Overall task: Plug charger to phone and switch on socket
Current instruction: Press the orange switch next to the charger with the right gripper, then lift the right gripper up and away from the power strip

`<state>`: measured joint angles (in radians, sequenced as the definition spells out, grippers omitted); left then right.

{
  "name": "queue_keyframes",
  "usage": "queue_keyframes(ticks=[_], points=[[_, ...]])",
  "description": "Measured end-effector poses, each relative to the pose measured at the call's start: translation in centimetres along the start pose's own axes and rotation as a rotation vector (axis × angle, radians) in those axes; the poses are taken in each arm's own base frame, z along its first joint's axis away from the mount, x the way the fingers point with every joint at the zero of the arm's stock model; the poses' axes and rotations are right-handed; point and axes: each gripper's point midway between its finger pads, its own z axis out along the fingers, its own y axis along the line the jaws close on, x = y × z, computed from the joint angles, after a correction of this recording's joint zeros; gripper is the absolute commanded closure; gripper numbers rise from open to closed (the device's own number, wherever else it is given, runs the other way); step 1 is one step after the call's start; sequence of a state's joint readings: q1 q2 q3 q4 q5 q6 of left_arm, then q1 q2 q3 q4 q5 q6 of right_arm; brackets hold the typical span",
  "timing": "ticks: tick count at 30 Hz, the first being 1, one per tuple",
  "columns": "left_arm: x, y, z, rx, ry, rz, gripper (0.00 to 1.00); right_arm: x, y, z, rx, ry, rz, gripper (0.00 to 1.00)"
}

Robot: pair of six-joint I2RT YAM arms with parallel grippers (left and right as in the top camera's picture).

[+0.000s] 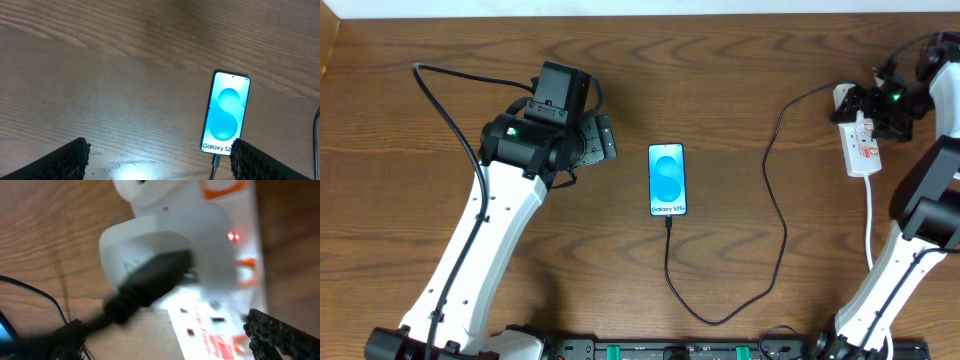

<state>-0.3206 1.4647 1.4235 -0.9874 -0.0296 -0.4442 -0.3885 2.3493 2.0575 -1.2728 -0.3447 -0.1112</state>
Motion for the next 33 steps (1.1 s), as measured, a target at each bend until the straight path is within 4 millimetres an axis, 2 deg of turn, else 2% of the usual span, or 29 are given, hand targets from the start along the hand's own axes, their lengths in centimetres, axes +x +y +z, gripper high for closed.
queue_keyframes(ticks=[3,6,7,8,11,14,17,20,33], points=[[0.0,0.0,0.0,0.000,0.000,0.000,0.10,-0.4,-0.6,-1.9,0.018,-0.034,0.033,0.01],[0.0,0.0,0.0,0.000,0.000,0.000,0.10,-0.2,0.0,-5.2,0.038,-0.087,0.054,0.01],[0.0,0.0,0.0,0.000,0.000,0.000,0.10,-0.1,0.9,-7.8,0.048,-0.141,0.062,0.01],[0.0,0.0,0.0,0.000,0.000,0.000,0.10,-0.1,1.4,-8.9,0.050,-0.164,0.064,0.01],[0.0,0.0,0.0,0.000,0.000,0.000,0.10,0.5,3.7,-14.5,0.057,-0.290,0.078,0.01],[0.0,0.0,0.0,0.000,0.000,0.000,0.10,2.0,6.2,-19.8,0.051,-0.409,0.076,0.01],[0.0,0.0,0.0,0.000,0.000,0.000,0.10,3.0,7.5,-22.9,0.046,-0.485,0.067,0.01],[0.0,0.0,0.0,0.000,0.000,0.000,0.10,3.5,7.9,-23.7,0.043,-0.506,0.070,0.01],[0.0,0.0,0.0,0.000,0.000,0.000,0.10,3.4,7.8,-23.6,0.042,-0.502,0.075,0.01]])
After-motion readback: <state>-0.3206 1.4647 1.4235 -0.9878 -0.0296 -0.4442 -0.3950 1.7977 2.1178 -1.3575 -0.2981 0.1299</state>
